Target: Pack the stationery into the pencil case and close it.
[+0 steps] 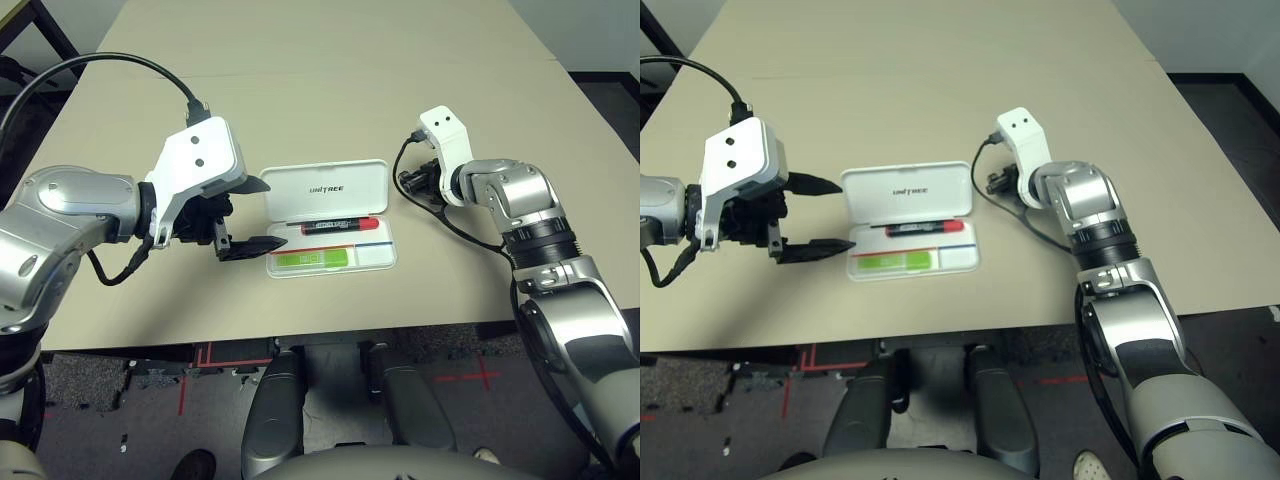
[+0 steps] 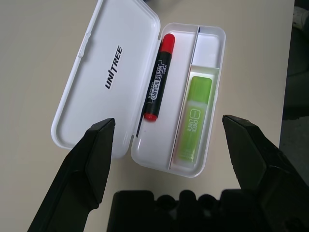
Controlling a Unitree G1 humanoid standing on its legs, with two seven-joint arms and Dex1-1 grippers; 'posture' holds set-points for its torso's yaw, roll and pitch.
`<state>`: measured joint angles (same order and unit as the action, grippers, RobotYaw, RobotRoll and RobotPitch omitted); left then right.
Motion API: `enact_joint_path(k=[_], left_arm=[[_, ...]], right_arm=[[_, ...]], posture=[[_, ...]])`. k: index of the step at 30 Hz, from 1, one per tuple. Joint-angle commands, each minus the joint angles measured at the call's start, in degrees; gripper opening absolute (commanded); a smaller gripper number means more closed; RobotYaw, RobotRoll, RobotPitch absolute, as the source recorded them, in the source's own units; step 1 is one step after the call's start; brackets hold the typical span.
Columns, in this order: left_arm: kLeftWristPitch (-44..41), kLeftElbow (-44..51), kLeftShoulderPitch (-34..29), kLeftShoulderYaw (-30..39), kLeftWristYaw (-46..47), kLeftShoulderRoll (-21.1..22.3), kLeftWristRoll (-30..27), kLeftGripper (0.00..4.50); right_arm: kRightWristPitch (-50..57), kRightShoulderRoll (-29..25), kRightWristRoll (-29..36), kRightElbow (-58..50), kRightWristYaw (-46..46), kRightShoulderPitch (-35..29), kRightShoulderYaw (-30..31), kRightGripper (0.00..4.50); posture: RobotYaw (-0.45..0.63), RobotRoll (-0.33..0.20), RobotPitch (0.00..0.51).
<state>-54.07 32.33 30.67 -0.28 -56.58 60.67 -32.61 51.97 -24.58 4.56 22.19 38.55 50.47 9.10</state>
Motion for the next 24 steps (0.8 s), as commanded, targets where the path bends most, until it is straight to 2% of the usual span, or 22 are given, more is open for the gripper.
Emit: enact_joint_path(k=[1,5,9,12,18,24], left_arm=[[-0.51,1.17,-0.16,-0.60,0.08,0.32,-0.62,4.50],[-0.61,1.18,-0.10,-0.85,0.06,0.43,-0.56,4.50],[0.07,0.89,-0.33,-1.51,0.17,0.20,0.09,4.50],[0.52,0.86,-0.67,-1.70,0.33,0.05,0.42,4.50],[1.30,0.88,-1.77,-1.60,0.71,-0.04,0.82,4.50],[2.13,0.82,-2.78,-1.35,0.77,0.13,1.08,4.50]], right_arm=[[-5.23,-4.18,0.32,0.35,7.14,-1.47,2.26,0.33],[-13.51,-9.33,0.33,3.16,15.79,-1.24,2.69,0.33],[-23.62,-15.12,3.01,4.40,31.90,-1.53,2.69,0.33],[-27.48,-15.93,5.39,5.74,37.62,-0.99,0.77,0.33],[-29.84,-16.40,9.09,5.42,44.70,0.47,-1.18,0.33],[-26.59,-18.51,8.88,-0.21,51.81,1.10,2.25,0.33]], posture=[[0.13,0.000,0.224],[0.13,0.000,0.225],[0.12,0.000,0.222],[0.12,0.000,0.218],[0.13,0.000,0.212],[0.13,0.000,0.208]])
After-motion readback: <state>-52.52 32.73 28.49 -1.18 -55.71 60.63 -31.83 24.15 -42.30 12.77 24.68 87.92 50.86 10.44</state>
